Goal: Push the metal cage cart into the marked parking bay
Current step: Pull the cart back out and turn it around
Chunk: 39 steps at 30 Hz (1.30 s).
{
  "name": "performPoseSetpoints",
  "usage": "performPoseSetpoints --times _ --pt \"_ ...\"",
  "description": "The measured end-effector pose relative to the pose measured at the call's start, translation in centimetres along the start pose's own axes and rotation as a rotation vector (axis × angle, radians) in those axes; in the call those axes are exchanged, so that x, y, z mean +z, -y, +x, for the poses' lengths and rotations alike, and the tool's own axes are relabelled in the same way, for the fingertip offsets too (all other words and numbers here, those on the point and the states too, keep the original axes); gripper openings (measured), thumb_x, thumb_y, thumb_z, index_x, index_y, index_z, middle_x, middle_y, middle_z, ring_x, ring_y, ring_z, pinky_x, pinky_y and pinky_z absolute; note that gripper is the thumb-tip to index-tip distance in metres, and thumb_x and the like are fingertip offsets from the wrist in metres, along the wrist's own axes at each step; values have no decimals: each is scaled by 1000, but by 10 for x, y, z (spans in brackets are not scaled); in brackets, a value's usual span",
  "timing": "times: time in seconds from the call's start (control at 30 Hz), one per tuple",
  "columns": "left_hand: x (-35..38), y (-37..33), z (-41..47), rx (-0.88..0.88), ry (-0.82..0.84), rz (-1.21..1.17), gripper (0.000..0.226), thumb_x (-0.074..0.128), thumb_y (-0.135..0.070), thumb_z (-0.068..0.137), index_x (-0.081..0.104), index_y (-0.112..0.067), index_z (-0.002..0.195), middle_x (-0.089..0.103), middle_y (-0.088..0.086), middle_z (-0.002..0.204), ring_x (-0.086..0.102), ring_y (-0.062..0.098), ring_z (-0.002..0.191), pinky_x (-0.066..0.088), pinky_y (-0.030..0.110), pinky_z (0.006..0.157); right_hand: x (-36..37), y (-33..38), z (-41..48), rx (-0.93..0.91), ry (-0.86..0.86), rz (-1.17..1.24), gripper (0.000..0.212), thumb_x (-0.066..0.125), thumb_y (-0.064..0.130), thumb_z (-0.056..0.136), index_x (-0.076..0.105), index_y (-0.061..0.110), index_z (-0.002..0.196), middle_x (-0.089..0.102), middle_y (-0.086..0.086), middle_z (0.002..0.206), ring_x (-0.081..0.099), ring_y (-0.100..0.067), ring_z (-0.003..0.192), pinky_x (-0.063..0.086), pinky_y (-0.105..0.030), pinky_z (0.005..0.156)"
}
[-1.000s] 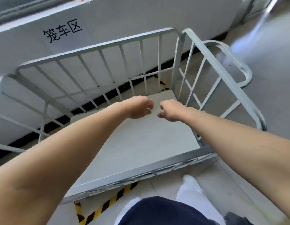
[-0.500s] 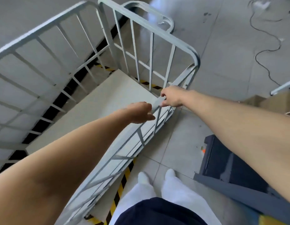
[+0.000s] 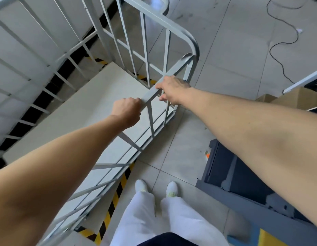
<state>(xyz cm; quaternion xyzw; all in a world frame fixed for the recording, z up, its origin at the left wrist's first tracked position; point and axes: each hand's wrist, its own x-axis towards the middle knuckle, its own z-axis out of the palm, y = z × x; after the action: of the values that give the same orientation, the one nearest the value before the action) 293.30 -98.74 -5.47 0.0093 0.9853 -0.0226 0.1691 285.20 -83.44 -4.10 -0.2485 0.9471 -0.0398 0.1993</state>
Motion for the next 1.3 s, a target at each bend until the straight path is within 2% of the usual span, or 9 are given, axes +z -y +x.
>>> performPoseSetpoints --times 0.13,0.23,0.4,0.47,0.53,0.6,0.83,1.07,1.3 --pt "2 -1 9 -6 -38 -8 22 50 -12 90 59 -13 111 67 12 104 62 37 95 39 31 66 1 -4 23 -4 -29 -20 32 60 32 92 61 15 120 46 -9 129 39 -30 130 42 -40 95" --pt "-1 -3 19 -4 -64 -11 22 49 -13 90 59 -13 110 67 12 104 62 37 95 38 31 65 -1 -4 42 45 -44 20 10 57 23 93 60 14 96 48 -4 104 50 -28 122 39 -32 84" --pt "-11 -4 48 -33 -74 -22 21 50 -13 90 63 -12 108 66 13 104 62 37 96 40 33 68 -13 -11 66 50 -70 -42 17 52 13 95 67 13 103 59 -8 107 55 -29 116 35 -28 79" --pt "-14 -4 58 -40 -79 -15 21 51 -14 91 63 -11 108 66 13 105 62 37 97 40 33 68 -16 -15 78 66 -70 -34 15 50 13 95 64 17 93 61 -2 96 56 -27 111 31 -27 76" --pt "-15 -4 67 -40 -90 -7 20 52 -14 91 63 -11 108 66 13 104 62 37 96 39 33 67 -20 -19 89 101 -53 -9 18 46 15 97 63 17 92 54 8 72 53 -23 100 30 -26 75" --pt "-17 -4 76 -40 -96 -7 20 52 -14 90 63 -11 107 66 13 103 62 37 96 39 33 67 -26 -23 97 105 -42 -16 17 46 15 97 62 17 91 46 11 62 48 -22 94 30 -27 75" --pt "-19 -2 87 -54 -99 -23 19 53 -13 89 63 -11 105 66 13 101 62 37 92 39 32 66 -33 -29 104 56 -73 -41 20 53 8 93 68 17 103 59 1 85 51 -28 94 32 -28 75" --pt "-22 -8 90 -78 -109 -9 24 51 -12 89 63 -11 110 66 14 102 62 37 94 40 33 68 -27 -37 112 83 -89 72 18 44 10 94 58 18 88 48 10 59 44 -22 84 25 -23 58" --pt "-25 -12 99 -98 -116 -2 24 50 -12 90 62 -12 111 66 14 103 62 38 96 40 34 69 -30 -44 123 39 -101 -14 16 48 9 95 58 20 89 46 8 63 44 -25 88 32 -29 73"
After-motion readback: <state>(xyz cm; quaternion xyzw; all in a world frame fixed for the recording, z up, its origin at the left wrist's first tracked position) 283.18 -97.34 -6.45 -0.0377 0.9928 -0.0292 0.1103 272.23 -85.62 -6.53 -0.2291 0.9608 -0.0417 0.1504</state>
